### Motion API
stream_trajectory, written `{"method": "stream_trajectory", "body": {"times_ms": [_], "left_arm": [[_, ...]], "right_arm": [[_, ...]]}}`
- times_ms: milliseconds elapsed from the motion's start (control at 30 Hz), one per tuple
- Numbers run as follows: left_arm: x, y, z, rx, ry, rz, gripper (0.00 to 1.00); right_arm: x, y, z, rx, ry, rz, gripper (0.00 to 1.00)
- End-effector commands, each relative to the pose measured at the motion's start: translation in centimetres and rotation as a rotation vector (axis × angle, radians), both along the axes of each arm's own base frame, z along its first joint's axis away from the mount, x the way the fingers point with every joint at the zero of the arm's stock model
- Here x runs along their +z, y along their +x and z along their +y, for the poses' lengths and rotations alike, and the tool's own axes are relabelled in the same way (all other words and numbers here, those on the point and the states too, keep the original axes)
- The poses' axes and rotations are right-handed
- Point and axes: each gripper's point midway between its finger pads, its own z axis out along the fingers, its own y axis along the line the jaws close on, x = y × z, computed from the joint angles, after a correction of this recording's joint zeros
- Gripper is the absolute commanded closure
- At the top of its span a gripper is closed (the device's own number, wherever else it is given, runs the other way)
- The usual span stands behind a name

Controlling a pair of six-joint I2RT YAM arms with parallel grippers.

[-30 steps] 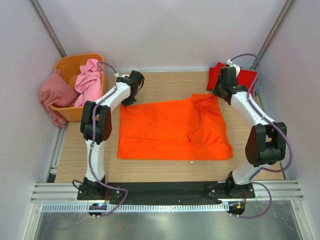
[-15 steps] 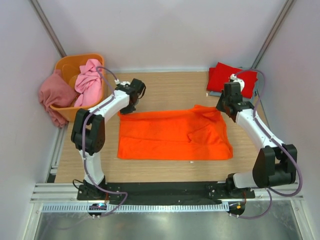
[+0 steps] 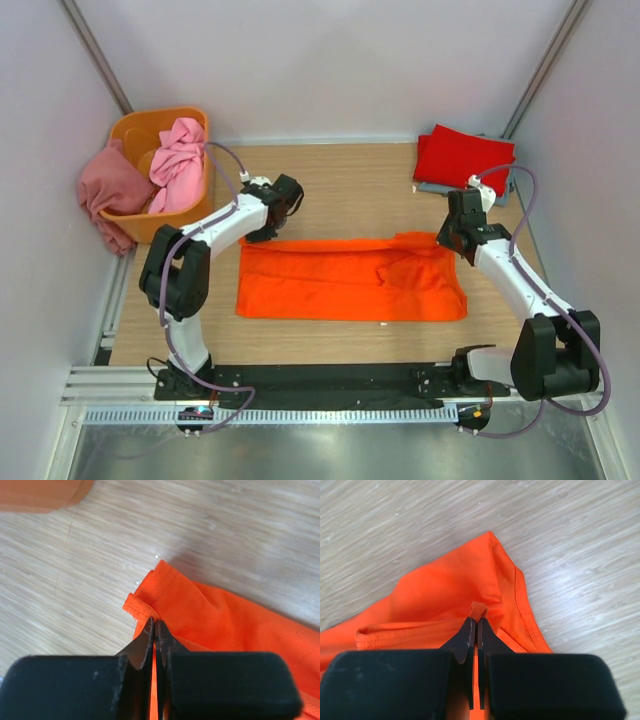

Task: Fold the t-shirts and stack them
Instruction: Fold the tshirt

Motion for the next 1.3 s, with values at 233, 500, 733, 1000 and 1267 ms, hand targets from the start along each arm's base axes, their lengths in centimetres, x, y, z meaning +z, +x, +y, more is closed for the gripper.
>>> {"method": "stream_trajectory", "body": {"times_ms": [233, 500, 733, 1000, 1267], "left_arm": [[0.5, -2.8, 1.0, 0.026, 0.048, -0.014, 1.00], [-0.4, -4.3, 1.1, 0.015, 0.073, 0.008, 1.00], [-1.9, -6.4, 1.1, -0.010, 0.088, 0.057, 0.96], [2.2, -6.7, 2.0, -0.011, 0.101, 0.003, 0.07], [4.7, -4.7, 0.6, -0.026, 0.038, -0.086, 0.11]], "right_arm": [[-0.5, -1.2, -1.9, -0.111, -0.049, 0.014, 0.99], [-1.0, -1.8, -2.7, -0.130, -0.091, 0.037, 0.99], [-2.8, -3.3, -3.1, -0.165, -0.093, 0.073, 0.95], [-2.3, -3.3, -3.8, -0.223, -0.103, 0.066, 0.00], [0.2, -1.7, -2.1, -0.158, -0.023, 0.000, 0.01]]}}
